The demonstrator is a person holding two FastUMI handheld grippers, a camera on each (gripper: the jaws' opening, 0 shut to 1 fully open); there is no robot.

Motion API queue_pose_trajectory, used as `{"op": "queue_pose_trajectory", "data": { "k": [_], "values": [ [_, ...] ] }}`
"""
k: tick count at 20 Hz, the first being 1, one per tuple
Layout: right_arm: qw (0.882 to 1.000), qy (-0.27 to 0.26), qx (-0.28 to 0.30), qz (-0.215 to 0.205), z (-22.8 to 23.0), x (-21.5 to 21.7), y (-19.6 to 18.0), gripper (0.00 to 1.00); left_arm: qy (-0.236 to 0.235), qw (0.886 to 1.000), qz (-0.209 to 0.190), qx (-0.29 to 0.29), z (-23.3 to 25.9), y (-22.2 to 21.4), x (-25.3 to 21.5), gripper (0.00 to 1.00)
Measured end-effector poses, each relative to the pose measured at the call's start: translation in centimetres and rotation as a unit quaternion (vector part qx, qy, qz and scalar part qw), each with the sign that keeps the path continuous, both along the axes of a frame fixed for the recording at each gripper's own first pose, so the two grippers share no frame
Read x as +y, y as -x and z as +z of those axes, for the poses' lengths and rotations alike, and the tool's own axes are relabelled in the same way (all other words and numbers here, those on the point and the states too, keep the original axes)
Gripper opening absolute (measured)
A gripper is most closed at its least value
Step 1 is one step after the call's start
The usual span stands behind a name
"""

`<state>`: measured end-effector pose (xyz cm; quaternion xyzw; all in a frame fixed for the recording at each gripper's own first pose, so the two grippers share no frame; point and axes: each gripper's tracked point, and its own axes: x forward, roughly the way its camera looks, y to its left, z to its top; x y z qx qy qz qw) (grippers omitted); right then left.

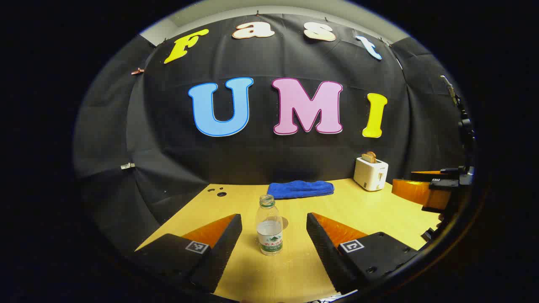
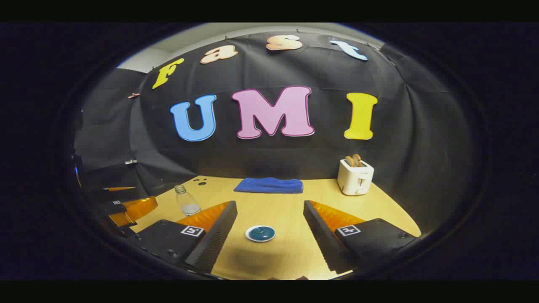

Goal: Open the teacup lid with one hand, grasp the water bottle and pour water into the teacup with the other hand; after pouring, place the water bottle on the coaster and then close the teacup lid.

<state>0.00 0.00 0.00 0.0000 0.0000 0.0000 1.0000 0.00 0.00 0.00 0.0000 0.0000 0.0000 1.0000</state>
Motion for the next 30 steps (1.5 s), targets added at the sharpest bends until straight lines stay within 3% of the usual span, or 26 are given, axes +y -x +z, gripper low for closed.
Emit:
{"op": "queue_pose_trajectory", "data": {
  "k": [6,16,20,30],
  "values": [
    [1.0,0.008,0.002,0.018,-0.6,1.2,-0.8,0.98,-0.004,1.0,-0.003,0.01,-0.9,-0.8,0.0,0.97],
    [0.999,0.026,0.023,0.041,-2.7,2.5,-3.1,0.98,0.024,0.999,0.031,0.032,-2.3,-2.4,2.8,0.97],
    [0.998,0.017,0.05,0.04,-5.8,2.2,-5.6,0.98,0.017,0.998,0.036,0.04,-3.9,-3.4,3.4,0.97],
    [0.995,0.055,0.077,0.027,-14.5,1.0,-12.0,0.98,0.027,0.995,0.049,0.081,-10.8,-6.9,4.3,0.97]
  ]
}}
